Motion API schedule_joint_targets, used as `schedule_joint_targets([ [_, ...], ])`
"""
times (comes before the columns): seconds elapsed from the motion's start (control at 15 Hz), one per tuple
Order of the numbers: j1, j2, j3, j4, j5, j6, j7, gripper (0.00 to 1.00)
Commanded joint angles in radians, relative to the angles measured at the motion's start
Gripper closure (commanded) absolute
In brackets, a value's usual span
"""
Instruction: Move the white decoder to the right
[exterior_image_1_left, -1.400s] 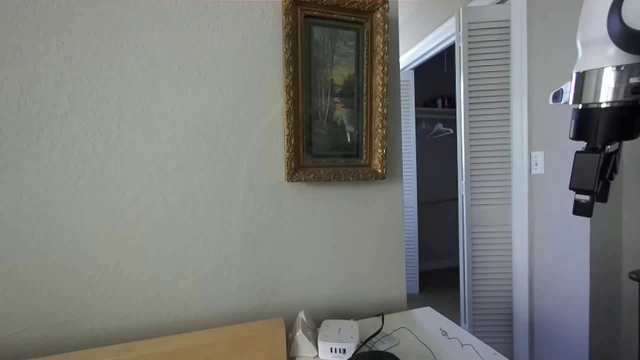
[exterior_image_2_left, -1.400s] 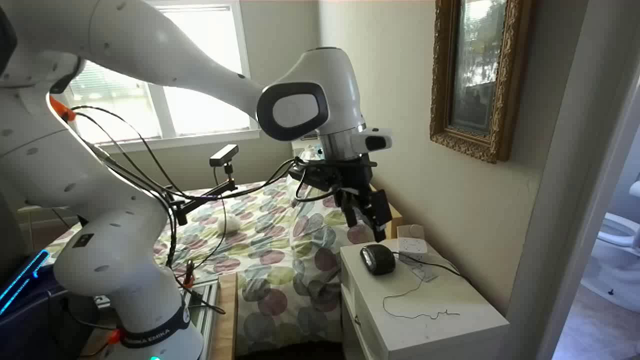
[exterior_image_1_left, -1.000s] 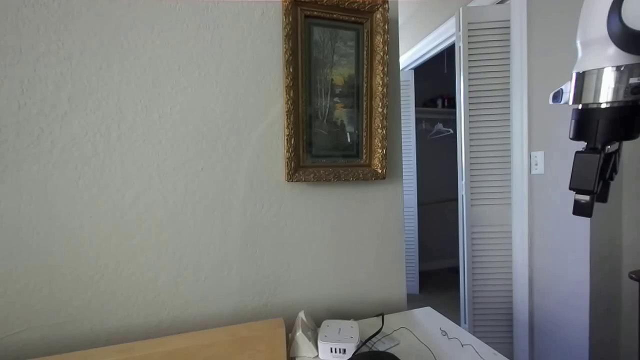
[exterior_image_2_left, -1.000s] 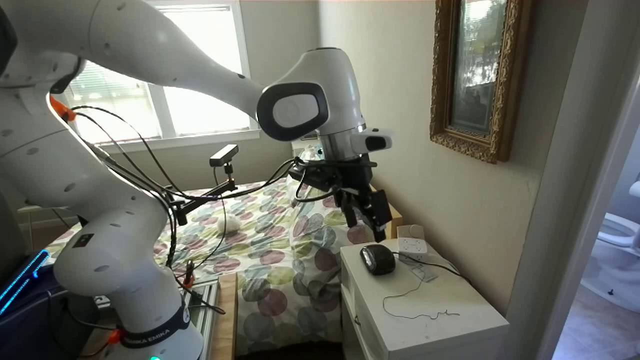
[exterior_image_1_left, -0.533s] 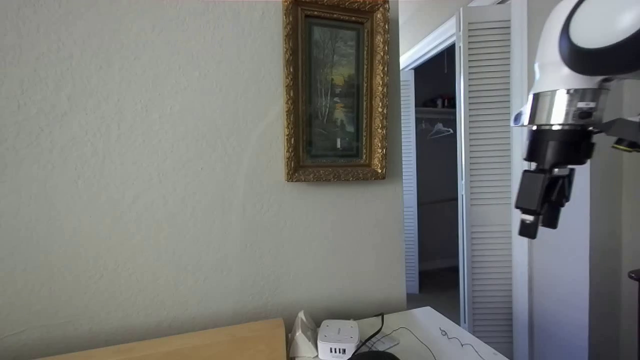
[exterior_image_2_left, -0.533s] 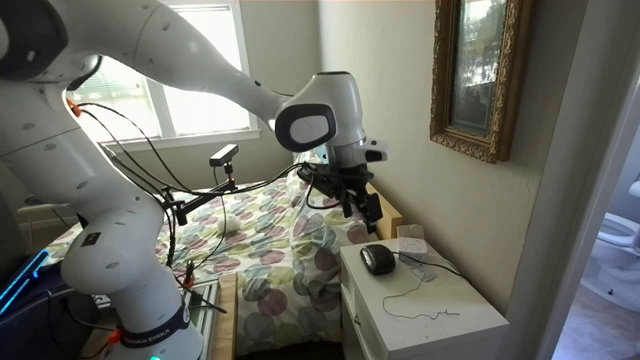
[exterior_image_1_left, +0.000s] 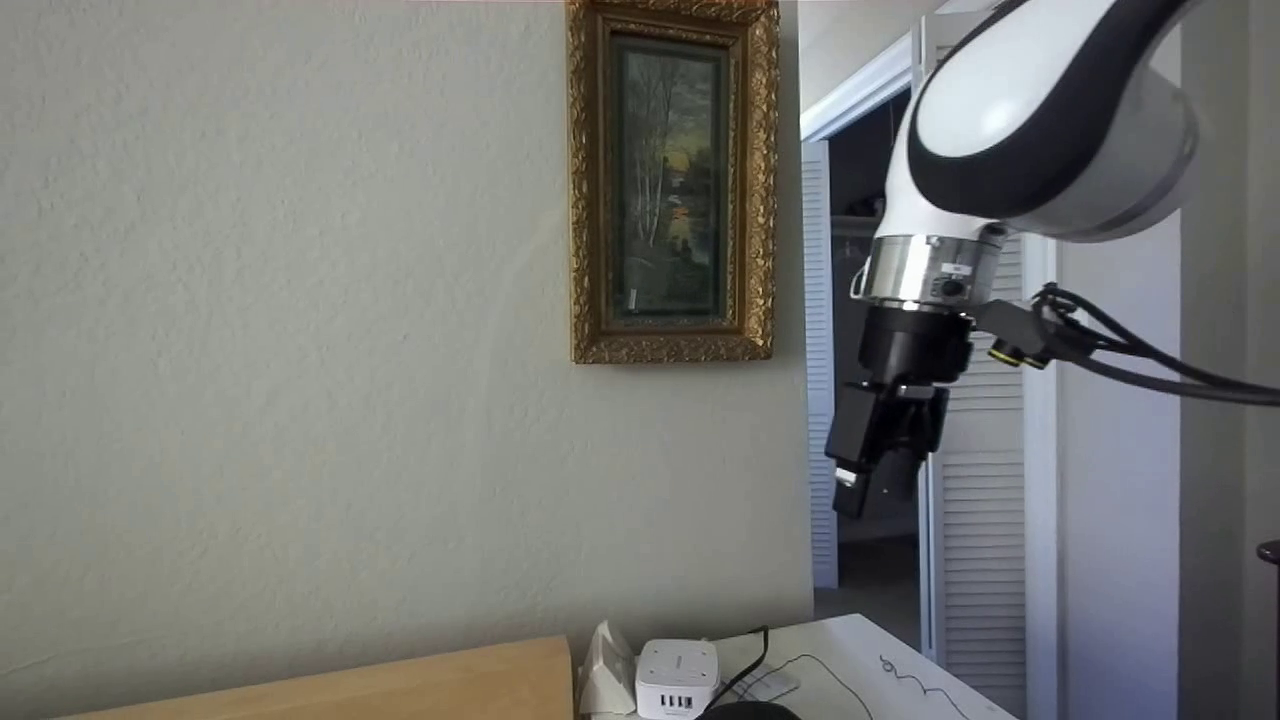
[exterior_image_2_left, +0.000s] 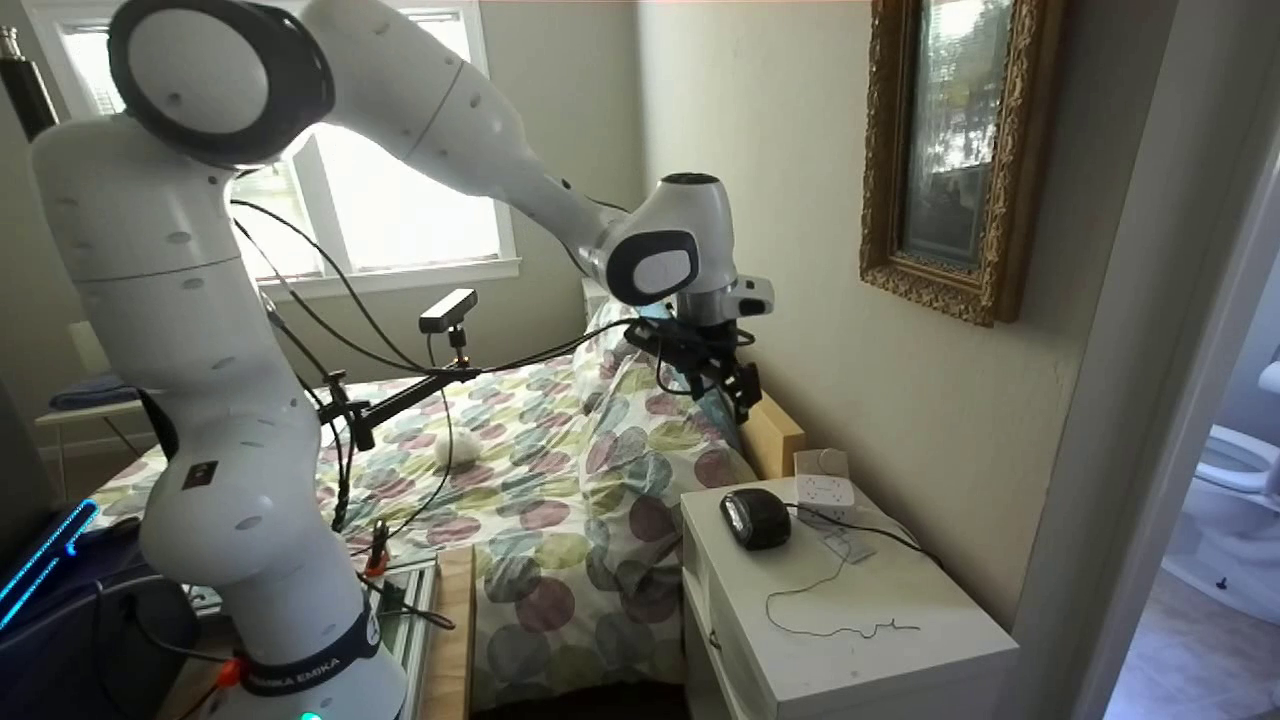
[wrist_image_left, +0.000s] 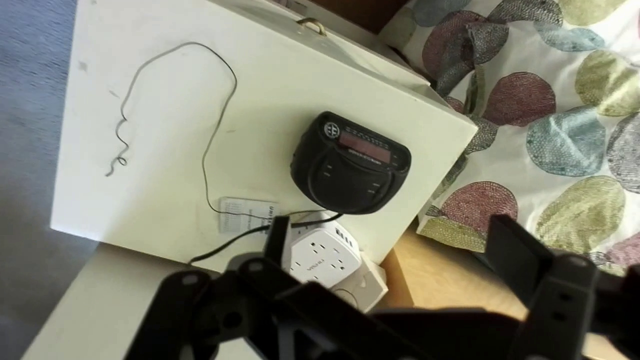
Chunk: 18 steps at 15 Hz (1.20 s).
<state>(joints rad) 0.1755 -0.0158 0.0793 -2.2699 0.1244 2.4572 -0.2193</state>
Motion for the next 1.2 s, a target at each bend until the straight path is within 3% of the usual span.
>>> schedule_joint_targets([
  [0.0, -0.006, 0.165, 0.041, 0.160, 0.006, 0.020, -0.048, 0.00],
  [0.2, -0.004, 0.268, 0.052, 0.241, -0.060, 0.074, 0.045, 0.00],
  [0.53, 0.041, 0.409, -0.013, 0.358, -0.192, 0.143, 0.354, 0.00],
  [0.6, 0.003, 0.350, 0.025, 0.290, -0.151, 0.135, 0.249, 0.00],
  [1.07, 0.004, 0.366, 0.023, 0.303, -0.156, 0.136, 0.260, 0.00],
  [1.13, 0.010, 0.388, 0.008, 0.311, -0.175, 0.176, 0.280, 0.00],
])
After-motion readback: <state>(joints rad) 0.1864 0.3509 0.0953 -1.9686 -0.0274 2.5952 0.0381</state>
